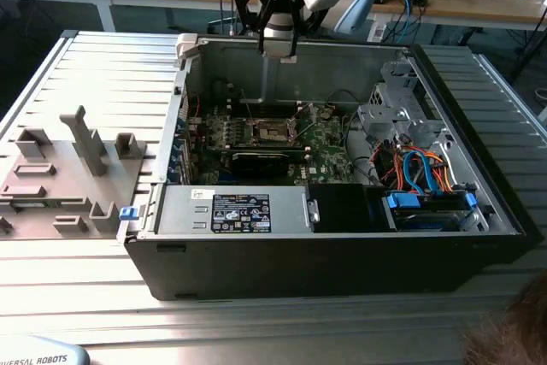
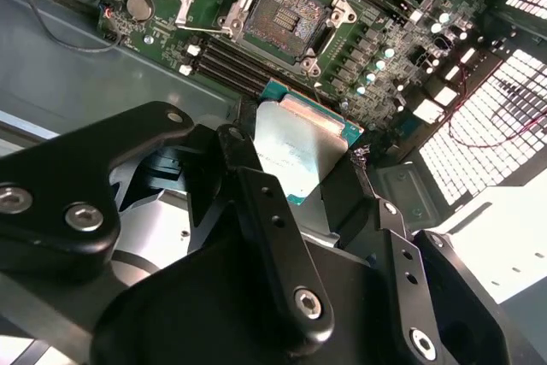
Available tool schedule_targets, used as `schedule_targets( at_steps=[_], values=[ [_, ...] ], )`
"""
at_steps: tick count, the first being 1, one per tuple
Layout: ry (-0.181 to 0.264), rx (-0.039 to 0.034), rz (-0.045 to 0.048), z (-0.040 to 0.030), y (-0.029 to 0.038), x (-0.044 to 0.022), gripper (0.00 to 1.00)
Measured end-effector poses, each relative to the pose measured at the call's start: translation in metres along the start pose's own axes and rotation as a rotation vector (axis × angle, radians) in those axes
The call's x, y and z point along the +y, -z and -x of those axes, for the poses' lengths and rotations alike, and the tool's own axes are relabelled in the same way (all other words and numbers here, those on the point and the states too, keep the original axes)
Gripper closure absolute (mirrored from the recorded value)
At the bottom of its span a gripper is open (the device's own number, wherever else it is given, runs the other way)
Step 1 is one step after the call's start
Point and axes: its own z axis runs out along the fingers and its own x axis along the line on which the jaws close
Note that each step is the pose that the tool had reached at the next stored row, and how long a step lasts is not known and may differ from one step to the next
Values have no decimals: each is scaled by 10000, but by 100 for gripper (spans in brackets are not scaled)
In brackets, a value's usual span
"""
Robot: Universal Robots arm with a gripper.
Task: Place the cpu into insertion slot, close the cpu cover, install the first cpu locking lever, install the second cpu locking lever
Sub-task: 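Place the cpu into insertion slot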
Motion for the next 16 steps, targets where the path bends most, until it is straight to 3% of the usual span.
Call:
schedule_targets(
  at_steps=[16],
  values=[
    [5,0,-1,-1,-46,-4,46]
  ],
)
